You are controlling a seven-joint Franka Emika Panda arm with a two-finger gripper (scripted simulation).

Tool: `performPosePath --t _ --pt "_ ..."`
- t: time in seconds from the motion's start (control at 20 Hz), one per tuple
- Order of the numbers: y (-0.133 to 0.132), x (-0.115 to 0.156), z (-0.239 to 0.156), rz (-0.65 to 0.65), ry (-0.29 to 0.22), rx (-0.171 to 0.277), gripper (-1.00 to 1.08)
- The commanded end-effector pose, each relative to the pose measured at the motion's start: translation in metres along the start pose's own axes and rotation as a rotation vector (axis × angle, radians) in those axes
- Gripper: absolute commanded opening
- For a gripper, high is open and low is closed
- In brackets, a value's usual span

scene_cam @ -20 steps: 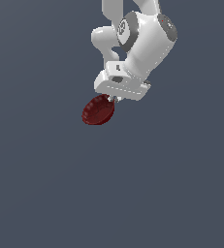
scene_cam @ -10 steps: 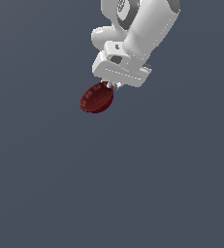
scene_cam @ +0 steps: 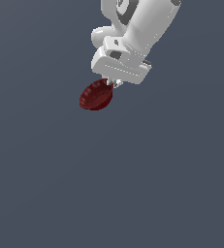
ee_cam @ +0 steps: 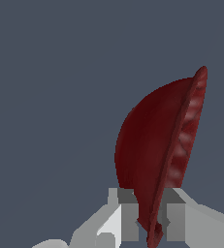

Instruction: Pick up the object and move it to a goal position.

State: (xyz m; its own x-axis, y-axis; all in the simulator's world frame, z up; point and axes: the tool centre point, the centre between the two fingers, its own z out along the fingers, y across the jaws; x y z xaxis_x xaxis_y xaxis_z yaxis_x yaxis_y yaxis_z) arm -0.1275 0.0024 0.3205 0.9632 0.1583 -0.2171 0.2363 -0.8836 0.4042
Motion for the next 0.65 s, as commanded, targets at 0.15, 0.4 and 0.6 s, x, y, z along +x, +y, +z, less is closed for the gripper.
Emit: performPosePath --t 0.15,0.4,0.6 --pt "0.018 -0.007 -0.017 0.002 0.002 0.001 -1.0" --pt "0.027 -0.01 -0.025 0.002 0.002 0.001 -1.0" --pt "0.026 -0.009 -0.025 0.001 0.003 0.0 -1.0"
